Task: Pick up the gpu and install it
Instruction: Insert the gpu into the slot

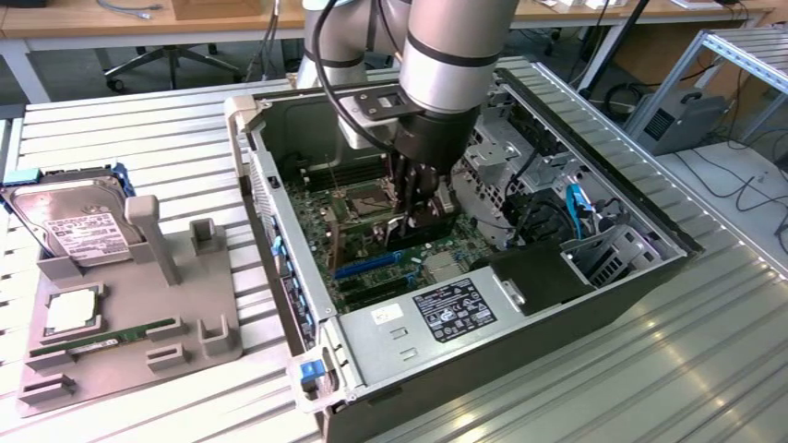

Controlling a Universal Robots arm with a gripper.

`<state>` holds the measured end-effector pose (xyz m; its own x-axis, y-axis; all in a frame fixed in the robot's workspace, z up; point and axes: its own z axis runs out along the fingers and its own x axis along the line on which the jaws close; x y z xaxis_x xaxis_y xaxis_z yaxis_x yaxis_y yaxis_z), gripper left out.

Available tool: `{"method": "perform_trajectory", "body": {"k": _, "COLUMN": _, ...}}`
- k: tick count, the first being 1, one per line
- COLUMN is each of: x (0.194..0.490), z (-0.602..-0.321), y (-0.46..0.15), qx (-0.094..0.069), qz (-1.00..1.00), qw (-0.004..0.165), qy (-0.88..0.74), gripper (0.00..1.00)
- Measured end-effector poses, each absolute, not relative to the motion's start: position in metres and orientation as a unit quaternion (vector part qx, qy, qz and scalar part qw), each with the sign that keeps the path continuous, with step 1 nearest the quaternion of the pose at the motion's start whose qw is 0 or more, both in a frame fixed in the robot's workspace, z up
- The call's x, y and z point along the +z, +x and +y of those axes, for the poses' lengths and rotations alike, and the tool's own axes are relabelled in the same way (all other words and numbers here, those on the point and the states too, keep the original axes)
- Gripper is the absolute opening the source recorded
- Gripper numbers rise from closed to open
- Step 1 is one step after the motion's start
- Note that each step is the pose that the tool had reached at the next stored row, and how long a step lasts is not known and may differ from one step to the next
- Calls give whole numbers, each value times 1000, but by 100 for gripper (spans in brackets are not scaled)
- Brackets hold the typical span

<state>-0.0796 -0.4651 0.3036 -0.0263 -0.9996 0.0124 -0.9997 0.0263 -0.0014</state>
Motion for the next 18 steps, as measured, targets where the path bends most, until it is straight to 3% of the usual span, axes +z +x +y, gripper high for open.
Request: {"method": "perform_trajectory", "body": {"k": 18, "x": 298, "z": -462, "y": -89, "qx": 5, "qz": -716, "qw": 4, "qy": 698, "gripper": 27}}
